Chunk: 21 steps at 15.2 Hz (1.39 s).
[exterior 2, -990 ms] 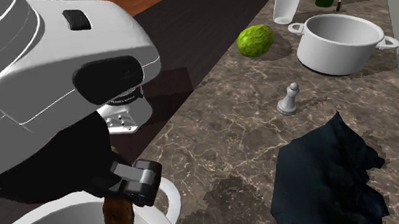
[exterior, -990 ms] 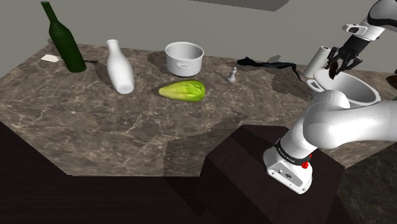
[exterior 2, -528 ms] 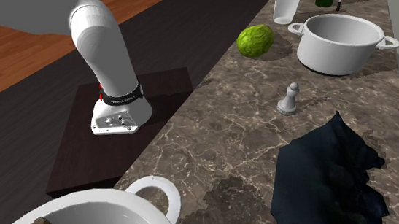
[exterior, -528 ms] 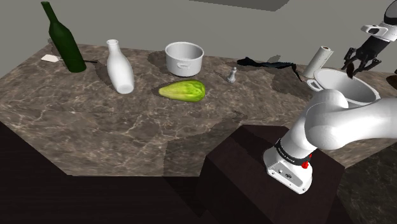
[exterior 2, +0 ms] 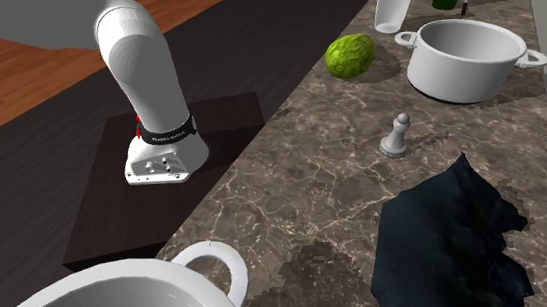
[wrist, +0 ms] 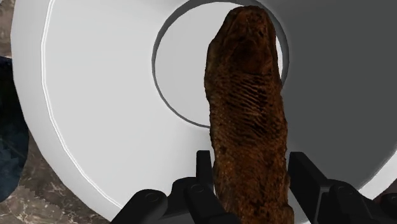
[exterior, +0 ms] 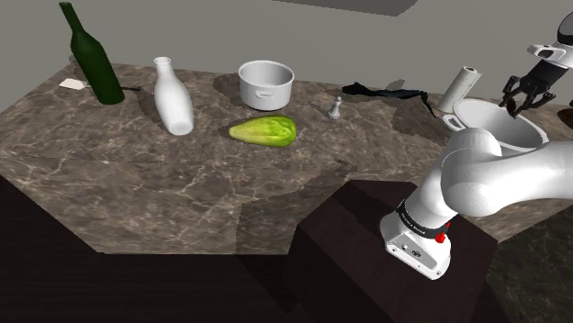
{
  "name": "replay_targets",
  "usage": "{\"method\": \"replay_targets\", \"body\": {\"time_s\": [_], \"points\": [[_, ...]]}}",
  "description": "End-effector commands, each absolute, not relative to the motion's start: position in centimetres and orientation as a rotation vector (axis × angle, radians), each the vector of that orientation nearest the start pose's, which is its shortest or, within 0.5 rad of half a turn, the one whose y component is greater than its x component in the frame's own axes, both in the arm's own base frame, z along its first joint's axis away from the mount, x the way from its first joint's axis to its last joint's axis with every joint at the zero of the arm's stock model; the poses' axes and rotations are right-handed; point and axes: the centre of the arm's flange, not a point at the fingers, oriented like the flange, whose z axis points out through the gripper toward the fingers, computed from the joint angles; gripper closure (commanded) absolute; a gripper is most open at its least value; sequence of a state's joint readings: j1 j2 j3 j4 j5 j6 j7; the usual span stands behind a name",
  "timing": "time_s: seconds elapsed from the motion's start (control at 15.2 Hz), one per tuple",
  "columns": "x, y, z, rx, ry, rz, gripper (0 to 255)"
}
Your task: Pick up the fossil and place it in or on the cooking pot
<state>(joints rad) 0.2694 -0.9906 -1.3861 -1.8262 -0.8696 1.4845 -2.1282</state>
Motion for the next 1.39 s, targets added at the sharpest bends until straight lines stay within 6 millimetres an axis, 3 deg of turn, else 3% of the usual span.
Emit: {"method": "replay_targets", "body": {"time_s": [0.0, 0.59, 1.06, 1.12, 1.32], "points": [[-1.8, -56.5, 44.6, -2.573, -1.659, -0.145, 255], [-1.8, -56.5, 39.9, -2.573, -1.659, -0.145, 255], [-1.8, -56.5, 39.9, -2.573, -1.659, -0.145, 255], [-1.8, -56.5, 39.9, -2.573, -1.659, -0.145, 0], [-1.8, -56.5, 39.9, -2.573, -1.659, -0.145, 0]]}}
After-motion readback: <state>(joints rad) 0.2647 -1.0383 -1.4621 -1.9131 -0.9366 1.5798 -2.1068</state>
